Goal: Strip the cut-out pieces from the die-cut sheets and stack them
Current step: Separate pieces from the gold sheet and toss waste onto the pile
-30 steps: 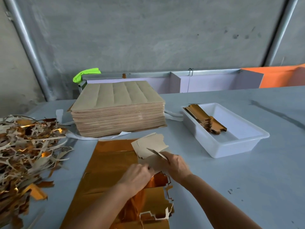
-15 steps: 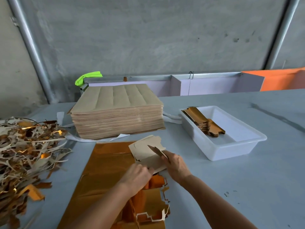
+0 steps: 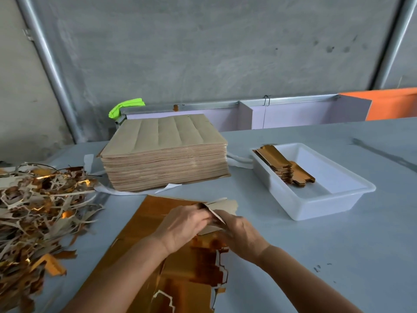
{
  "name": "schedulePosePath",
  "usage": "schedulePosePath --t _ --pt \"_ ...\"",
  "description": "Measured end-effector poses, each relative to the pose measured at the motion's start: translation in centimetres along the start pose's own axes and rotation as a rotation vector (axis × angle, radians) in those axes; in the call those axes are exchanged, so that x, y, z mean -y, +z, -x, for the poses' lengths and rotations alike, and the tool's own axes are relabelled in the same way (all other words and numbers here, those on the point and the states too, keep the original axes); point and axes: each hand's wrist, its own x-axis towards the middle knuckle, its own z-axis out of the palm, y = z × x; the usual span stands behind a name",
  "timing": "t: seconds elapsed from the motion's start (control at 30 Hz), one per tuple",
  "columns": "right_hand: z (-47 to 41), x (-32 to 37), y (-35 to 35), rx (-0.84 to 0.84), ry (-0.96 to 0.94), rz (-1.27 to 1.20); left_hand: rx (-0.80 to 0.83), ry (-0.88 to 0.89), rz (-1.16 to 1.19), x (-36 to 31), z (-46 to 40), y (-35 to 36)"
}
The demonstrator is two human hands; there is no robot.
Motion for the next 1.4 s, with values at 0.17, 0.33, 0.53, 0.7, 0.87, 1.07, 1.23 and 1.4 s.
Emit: schedulePosePath --t 0.17,0.33,0.53,0.7,0.87,1.07,1.23,1.4 --pt "0.0 -1.4 -1.2 -0.243 0.337 -0.225 -0.111 -0.257 0.050 1.2 1.3 -0.4" --pt "-0.4 -2.8 -3.6 -0.602 0.752 -0.578 0.064 -0.652 -0.064 2.9 2.8 1.2" --pt "-1.6 -1.3 -5.1 -0.803 0.788 -0.693 0.329 -0.809 -0.040 1.9 0.9 3.6" --pt "-0.6 -2.8 -6.4 -0.859 0.818 -0.832 0.225 -0.750 -0.149 2.2 0.7 3.8" --pt "0.5 -4.2 -8.1 -1.141 0.837 -0.842 0.121 -0.771 -0.102 2.7 1.1 4.1" --pt "-1.0 -3.2 -6.9 -0.960 0.637 -0.549 -0.177 -0.881 0.711 2.8 0.0 2.8" --pt "-2.7 -0.5 -4.3 -0.612 0.410 -0.206 -0.322 -0.862 1.580 1.0 -1.5 1.0" --pt "-2.7 1.1 -1.9 -0.385 0.208 -0.219 -0.296 -0.748 1.779 -2.0 -3.0 -0.3"
